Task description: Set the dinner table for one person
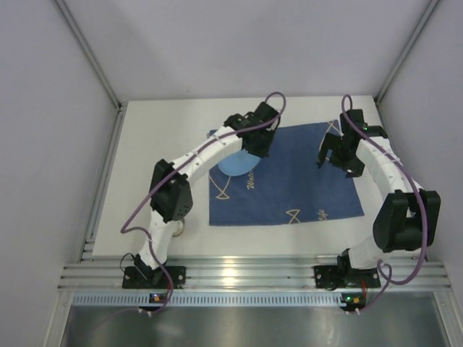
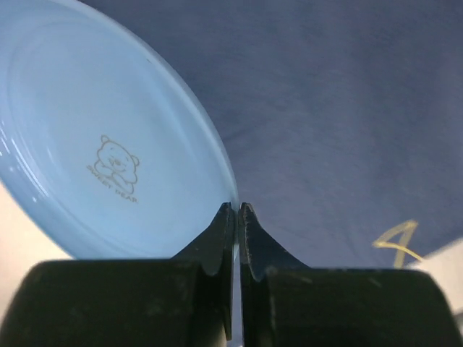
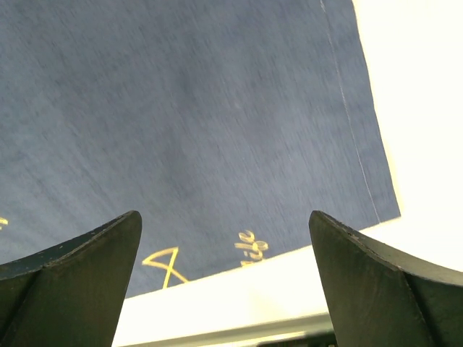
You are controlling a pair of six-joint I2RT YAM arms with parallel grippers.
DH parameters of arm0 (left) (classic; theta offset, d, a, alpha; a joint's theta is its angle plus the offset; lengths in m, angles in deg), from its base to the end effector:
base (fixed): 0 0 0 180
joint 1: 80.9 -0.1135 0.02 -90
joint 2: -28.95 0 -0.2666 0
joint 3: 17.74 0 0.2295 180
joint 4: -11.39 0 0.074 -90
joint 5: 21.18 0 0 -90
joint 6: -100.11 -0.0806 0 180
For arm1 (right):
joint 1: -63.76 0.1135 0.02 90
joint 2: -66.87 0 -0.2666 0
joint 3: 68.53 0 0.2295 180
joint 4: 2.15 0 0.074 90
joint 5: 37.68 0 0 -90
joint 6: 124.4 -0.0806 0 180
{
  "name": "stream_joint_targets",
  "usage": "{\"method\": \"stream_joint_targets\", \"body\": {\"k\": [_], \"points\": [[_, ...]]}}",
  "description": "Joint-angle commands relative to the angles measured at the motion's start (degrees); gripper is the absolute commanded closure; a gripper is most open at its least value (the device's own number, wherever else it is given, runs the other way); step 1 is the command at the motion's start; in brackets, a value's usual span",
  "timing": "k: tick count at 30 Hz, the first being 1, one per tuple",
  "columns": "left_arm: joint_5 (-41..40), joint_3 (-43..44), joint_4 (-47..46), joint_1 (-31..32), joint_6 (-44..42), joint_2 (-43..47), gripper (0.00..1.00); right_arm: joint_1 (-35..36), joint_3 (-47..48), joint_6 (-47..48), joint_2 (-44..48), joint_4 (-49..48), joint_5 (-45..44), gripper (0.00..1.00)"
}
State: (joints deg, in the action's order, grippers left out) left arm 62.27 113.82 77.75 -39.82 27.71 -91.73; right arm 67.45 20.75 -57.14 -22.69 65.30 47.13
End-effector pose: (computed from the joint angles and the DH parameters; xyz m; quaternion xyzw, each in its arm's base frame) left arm 0.3594 -0.3011 0.2592 0.1774 0.9369 -0.0976 0.2850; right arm 0.3057 0.0124 0.2362 0.1708 0.9652 0.0009 0.1980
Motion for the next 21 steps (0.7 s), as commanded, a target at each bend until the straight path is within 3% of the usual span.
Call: {"method": "stream_joint_targets", "body": {"k": [1, 4, 10, 15, 21], "points": [[3.5, 9.1, -3.0, 4.1, 0.3, -3.7, 1.00, -1.5, -0.1, -4.3, 5.5, 4.2, -0.5, 0.00], [6.3, 13.5, -2.9, 5.1, 4.3, -7.6, 1.00, -1.5, 0.8, -5.8, 7.8, 7.0, 0.2, 0.00], [11.2, 12.5, -12.0, 8.0, 8.8, -10.2, 1.00, -2.7, -2.1, -4.5, 13.9, 8.7, 1.2, 0.00], [11.6, 14.8, -14.0, 9.8, 11.9, -13.1, 1.00, -2.9, -4.4, -4.2, 18.4, 10.4, 1.1, 0.00], [14.1, 13.0, -19.0, 10.3, 18.1, -15.2, 1.00, -2.4, -3.9, -3.9, 17.9, 11.4, 2.6, 0.00]]}}
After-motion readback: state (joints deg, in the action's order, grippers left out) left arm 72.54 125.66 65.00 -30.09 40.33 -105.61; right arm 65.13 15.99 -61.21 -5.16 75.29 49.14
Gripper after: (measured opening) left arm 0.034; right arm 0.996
